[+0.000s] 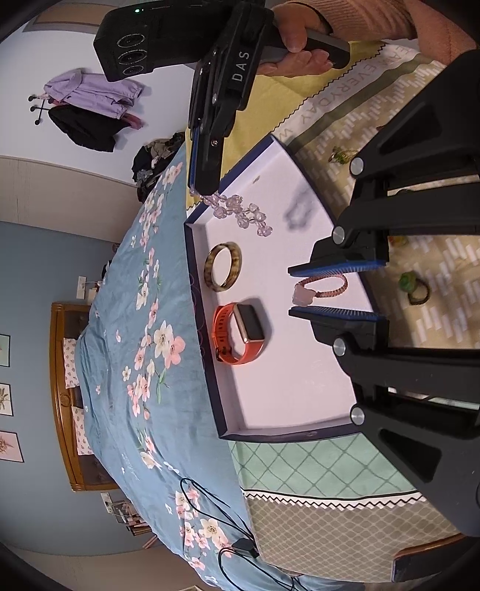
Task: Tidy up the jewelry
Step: 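Lower the crystal bracelet into the box and open the right tool, then place the pink hair tie into the box and open the left tool, then grasp the dark red beaded bracelet with the right tool, then lift the red beaded bracelet with the right tool while the left tool grasps the black ring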
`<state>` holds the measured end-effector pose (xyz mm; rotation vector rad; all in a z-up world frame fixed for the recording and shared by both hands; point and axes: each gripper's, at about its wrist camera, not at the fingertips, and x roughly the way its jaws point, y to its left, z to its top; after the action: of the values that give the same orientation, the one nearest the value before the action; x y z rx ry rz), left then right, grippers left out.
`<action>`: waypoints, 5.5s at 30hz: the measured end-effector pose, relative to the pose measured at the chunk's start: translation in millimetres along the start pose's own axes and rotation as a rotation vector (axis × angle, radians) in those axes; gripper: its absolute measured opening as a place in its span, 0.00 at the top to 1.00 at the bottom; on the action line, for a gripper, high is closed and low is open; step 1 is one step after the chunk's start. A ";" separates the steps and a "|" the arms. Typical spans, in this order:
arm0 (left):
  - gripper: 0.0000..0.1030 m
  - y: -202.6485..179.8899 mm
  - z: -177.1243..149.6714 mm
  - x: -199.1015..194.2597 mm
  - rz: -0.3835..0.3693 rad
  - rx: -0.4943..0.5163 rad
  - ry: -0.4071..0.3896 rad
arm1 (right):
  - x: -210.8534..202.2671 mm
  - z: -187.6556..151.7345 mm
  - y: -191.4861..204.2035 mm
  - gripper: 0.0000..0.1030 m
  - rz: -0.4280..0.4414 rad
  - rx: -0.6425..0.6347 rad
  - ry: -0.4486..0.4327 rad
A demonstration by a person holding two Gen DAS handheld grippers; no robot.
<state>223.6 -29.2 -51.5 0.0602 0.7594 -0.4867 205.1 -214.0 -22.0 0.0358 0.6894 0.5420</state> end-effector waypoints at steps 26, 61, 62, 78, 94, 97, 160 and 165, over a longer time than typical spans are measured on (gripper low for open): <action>0.84 16.4 22.3 65.1 0.020 -0.024 0.103 | 52.6 2.0 -27.6 0.98 -0.038 -0.049 0.094; 0.60 10.3 -4.0 -7.1 0.083 0.045 -0.034 | -23.4 -76.1 8.2 0.75 0.042 0.002 0.143; 0.60 10.2 -9.3 -11.4 0.075 0.043 -0.034 | -24.0 -80.1 9.7 0.75 0.042 0.002 0.148; 0.59 -2.8 -68.5 -23.1 0.043 0.022 0.039 | -21.8 -119.5 34.9 0.75 0.061 0.014 0.221; 0.58 -15.5 -76.2 -22.4 -0.001 0.041 0.052 | -14.3 -119.6 32.5 0.89 -0.022 0.023 0.233; 0.58 -19.1 -76.9 -22.6 -0.007 0.048 0.052 | -16.1 -118.9 32.1 0.98 -0.023 0.025 0.224; 0.80 -65.8 -76.6 -6.2 -0.104 0.067 0.102 | -50.2 -89.8 28.8 0.99 0.078 0.072 0.075; 0.80 -62.0 -70.7 -17.4 -0.110 0.054 0.068 | -53.5 -83.6 28.9 0.99 0.084 0.068 0.057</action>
<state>139.7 -61.3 -83.8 0.0864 0.8193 -0.6123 106.2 -227.2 -49.1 0.1142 0.7647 0.6022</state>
